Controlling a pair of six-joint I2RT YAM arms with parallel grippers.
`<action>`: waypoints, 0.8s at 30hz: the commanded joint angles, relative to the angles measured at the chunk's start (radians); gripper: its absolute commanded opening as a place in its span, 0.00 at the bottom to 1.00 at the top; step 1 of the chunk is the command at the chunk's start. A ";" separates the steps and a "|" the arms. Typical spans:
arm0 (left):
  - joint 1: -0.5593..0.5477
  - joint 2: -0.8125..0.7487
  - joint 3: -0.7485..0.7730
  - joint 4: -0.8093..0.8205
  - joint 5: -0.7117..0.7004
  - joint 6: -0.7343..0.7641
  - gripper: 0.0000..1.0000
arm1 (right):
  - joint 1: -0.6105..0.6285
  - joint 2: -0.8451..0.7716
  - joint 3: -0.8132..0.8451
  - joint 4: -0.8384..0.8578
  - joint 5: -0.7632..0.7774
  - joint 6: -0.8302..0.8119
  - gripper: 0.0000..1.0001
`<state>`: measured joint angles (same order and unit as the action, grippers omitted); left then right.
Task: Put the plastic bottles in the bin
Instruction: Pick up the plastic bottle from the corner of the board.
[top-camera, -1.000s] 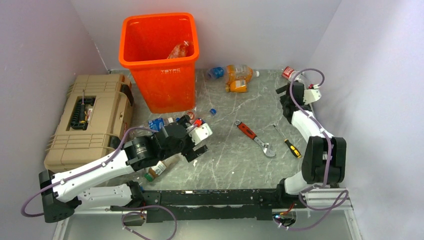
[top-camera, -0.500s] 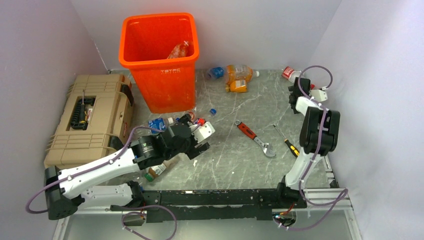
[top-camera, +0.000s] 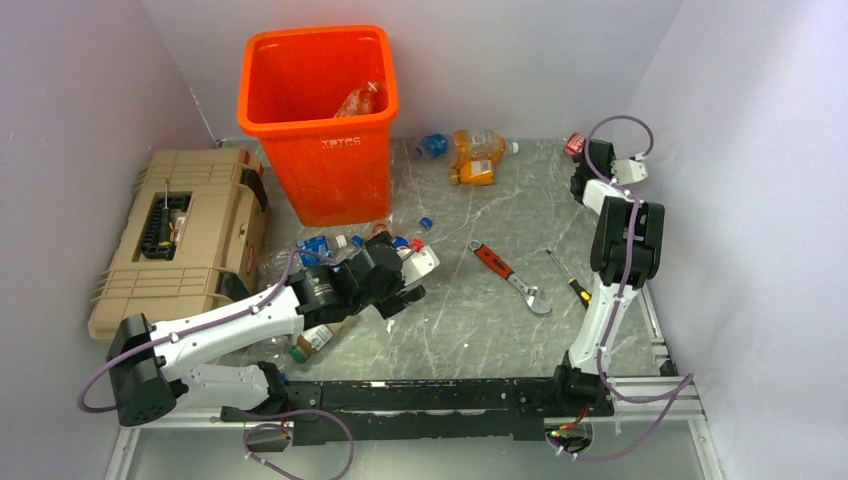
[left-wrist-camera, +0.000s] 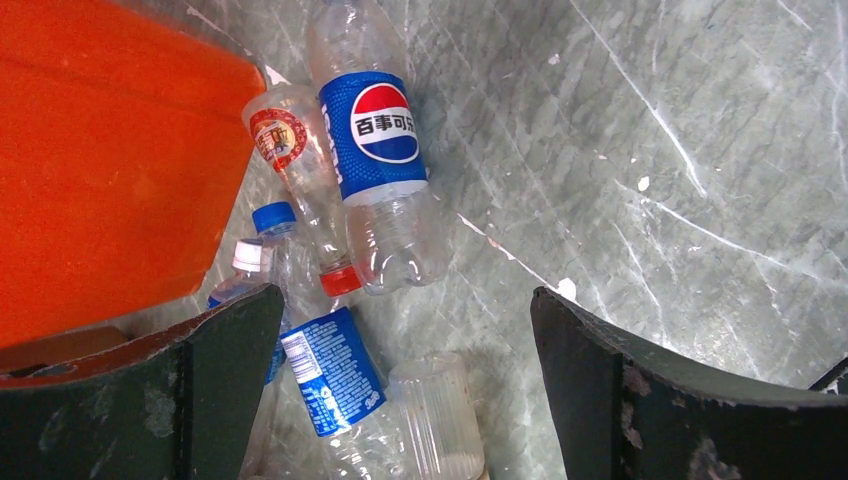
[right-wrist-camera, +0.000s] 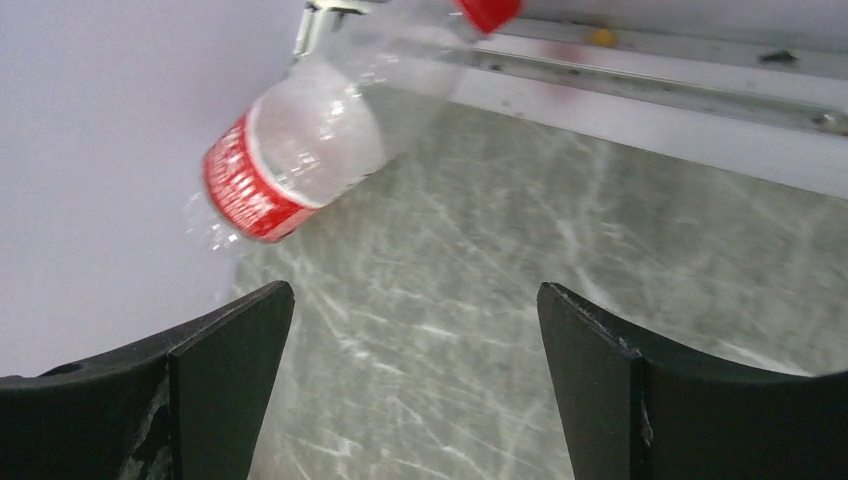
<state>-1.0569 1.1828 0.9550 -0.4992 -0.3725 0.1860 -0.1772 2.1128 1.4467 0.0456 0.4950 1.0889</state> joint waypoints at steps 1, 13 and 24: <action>0.015 0.010 0.026 0.010 -0.004 -0.018 0.99 | 0.079 -0.006 0.092 0.147 0.071 -0.248 0.98; 0.018 0.043 0.025 0.008 -0.008 -0.003 0.99 | 0.110 0.154 0.276 0.230 -0.008 -1.003 1.00; 0.018 0.065 0.040 -0.016 -0.010 -0.011 0.99 | 0.059 0.234 0.413 0.191 -0.034 -1.132 1.00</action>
<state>-1.0416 1.2354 0.9558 -0.5079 -0.3721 0.1860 -0.1085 2.3463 1.7714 0.2115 0.4873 0.0402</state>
